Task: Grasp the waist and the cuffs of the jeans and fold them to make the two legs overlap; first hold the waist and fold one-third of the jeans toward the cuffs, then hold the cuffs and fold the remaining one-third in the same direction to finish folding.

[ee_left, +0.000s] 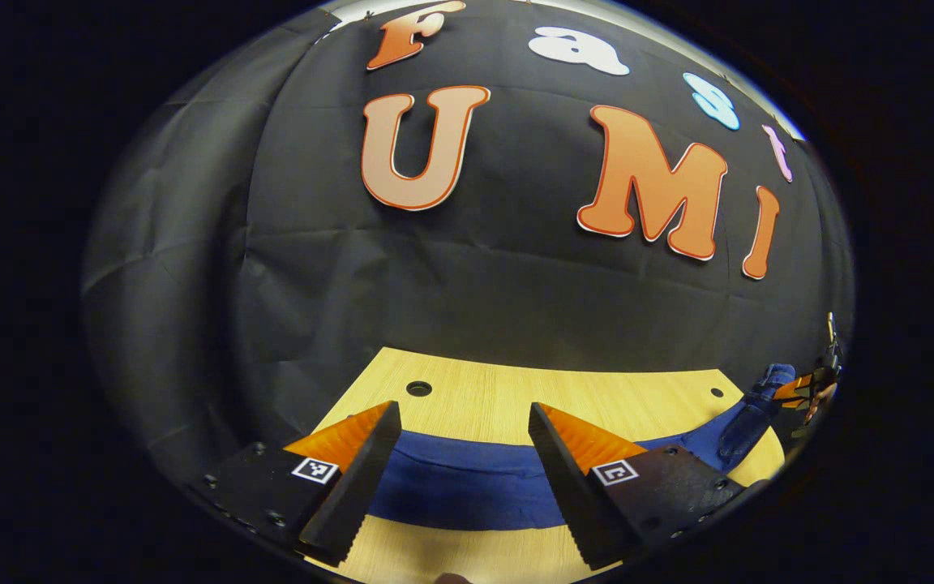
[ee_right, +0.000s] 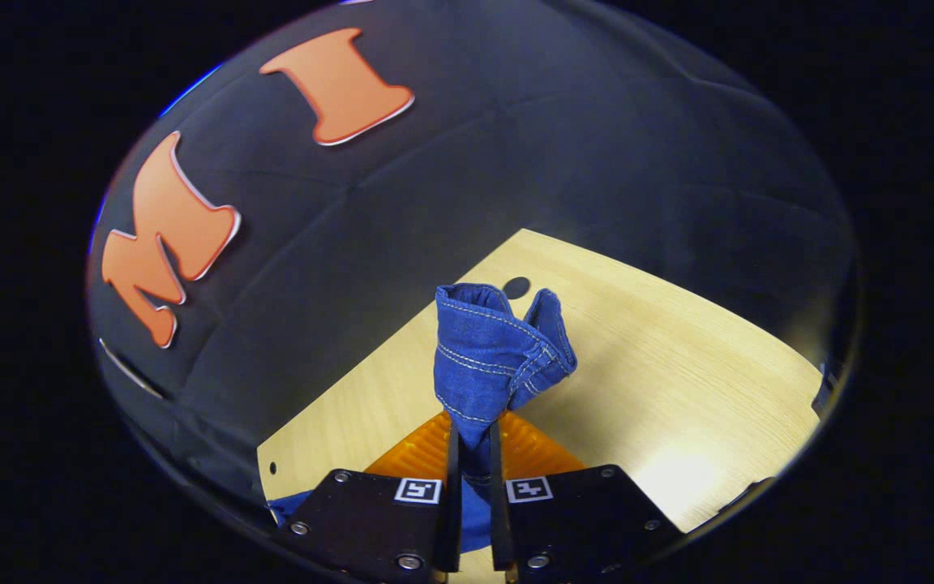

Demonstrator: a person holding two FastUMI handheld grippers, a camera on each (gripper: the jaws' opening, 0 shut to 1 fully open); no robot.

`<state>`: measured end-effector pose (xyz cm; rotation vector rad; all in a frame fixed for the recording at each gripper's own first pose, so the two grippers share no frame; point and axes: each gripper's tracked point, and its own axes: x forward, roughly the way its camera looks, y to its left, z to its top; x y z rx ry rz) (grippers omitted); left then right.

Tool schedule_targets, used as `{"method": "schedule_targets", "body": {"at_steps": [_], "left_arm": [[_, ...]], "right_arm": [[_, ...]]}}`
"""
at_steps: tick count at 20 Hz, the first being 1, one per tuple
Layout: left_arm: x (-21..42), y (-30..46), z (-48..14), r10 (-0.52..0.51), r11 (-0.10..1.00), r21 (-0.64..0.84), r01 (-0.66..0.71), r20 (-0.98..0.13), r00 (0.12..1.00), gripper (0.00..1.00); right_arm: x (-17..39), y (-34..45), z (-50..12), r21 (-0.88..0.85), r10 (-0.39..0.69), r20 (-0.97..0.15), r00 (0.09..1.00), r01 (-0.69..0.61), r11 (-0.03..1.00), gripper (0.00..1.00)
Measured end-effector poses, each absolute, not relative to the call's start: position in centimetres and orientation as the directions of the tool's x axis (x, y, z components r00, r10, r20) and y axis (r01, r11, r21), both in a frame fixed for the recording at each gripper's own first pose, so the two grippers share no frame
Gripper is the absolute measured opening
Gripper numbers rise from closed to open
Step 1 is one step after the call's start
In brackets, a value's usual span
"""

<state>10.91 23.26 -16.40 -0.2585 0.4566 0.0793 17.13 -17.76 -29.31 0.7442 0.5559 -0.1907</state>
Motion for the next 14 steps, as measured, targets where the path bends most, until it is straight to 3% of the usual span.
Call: {"method": "schedule_targets", "body": {"at_steps": [14], "left_arm": [[8.3, 27.9, -18.8, 0.037, 0.942, -0.278, -0.189, -0.474, 0.880, 0.98]], "right_arm": [[17.5, -16.4, -28.8, 0.570, 0.261, -0.433, 0.863, 0.038, 0.821, 0.15]]}}
